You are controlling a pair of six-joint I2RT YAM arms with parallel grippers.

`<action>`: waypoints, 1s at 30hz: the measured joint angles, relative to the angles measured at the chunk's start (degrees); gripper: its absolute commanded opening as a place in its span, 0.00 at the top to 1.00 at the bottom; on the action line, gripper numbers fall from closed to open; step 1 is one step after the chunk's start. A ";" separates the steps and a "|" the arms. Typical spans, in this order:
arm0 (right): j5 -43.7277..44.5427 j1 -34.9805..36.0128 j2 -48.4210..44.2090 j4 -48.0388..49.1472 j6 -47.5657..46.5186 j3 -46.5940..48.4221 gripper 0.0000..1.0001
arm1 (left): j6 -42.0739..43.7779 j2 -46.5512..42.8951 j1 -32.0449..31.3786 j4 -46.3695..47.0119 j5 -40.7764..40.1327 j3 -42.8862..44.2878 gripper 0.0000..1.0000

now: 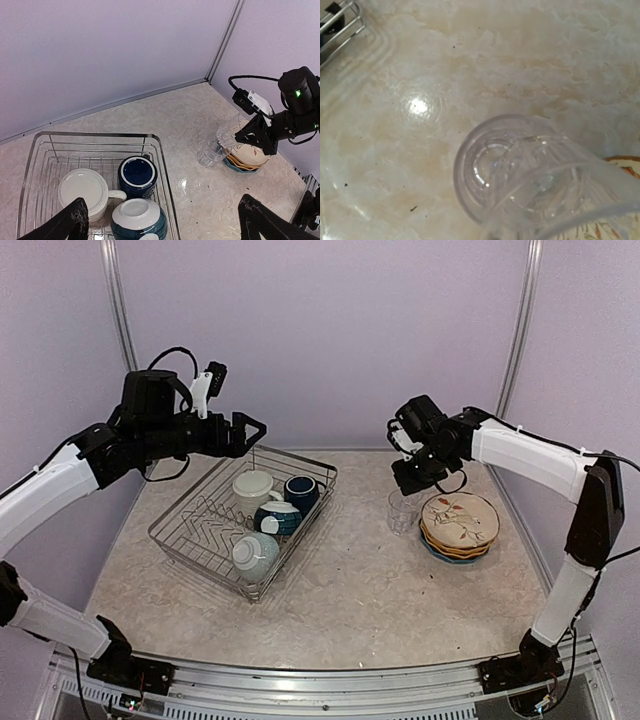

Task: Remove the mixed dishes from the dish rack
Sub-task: Place the cup on the cup.

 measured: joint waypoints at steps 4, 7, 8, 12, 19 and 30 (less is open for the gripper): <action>-0.09 0.02 1.09 0.07 -0.44 0.46 1.00 | -0.20 0.72 0.00 -0.50 0.04 -0.11 0.01; -0.11 0.02 1.99 0.04 -0.81 0.94 1.00 | -0.35 1.03 0.00 -0.59 0.13 -0.11 0.01; -0.09 0.02 2.29 0.04 -0.98 1.18 1.00 | -0.44 1.11 0.00 -0.59 0.24 -0.11 0.01; -0.11 0.02 3.28 0.07 -1.42 1.81 1.00 | -0.83 1.66 0.00 -0.68 0.52 -0.11 0.01; -0.28 0.09 6.08 0.07 -1.64 2.38 1.00 | -1.53 3.30 0.00 -2.29 0.74 -0.11 0.01; 0.17 0.17 7.58 0.35 -1.70 2.45 0.70 | -3.41 5.42 0.00 -7.02 0.92 -0.09 0.01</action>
